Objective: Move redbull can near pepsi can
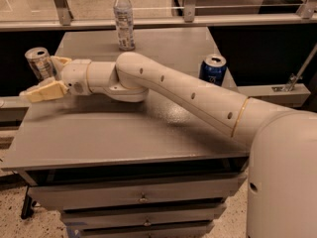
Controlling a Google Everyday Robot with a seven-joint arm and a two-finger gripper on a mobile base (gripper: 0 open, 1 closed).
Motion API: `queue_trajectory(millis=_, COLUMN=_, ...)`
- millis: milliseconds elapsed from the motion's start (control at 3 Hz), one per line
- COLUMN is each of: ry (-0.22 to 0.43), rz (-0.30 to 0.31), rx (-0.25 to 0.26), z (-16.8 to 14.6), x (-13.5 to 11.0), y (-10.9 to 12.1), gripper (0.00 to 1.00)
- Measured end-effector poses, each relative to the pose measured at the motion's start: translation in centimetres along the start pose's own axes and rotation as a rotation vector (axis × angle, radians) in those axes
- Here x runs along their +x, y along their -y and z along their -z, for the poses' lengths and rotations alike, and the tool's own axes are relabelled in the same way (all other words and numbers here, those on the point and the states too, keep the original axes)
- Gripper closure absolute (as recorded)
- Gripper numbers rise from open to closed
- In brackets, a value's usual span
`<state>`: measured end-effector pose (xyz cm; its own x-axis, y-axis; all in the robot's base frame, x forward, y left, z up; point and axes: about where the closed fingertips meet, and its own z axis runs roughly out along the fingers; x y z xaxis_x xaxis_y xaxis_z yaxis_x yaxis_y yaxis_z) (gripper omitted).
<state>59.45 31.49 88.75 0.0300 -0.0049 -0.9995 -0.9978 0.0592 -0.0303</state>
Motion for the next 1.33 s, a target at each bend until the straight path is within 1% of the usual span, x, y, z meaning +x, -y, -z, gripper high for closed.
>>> queue_trajectory(millis=333, ry=-0.029, rz=-0.002, rx=-0.006, z=0.7, x=0.4, y=-0.4, gripper=0.4)
queue_trajectory(millis=667, ry=-0.055, rz=-0.001, rx=0.0, z=1.7, x=0.5, y=-0.9, gripper=0.64)
queue_trajectory(millis=1000, ry=-0.074, rz=0.003, rx=0.018, z=2.9, x=0.1, y=-1.1, gripper=0.86)
queue_trajectory(millis=1333, ry=-0.095, rz=0.004, rx=0.07, z=5.6, x=-1.0, y=-1.8, gripper=1.0)
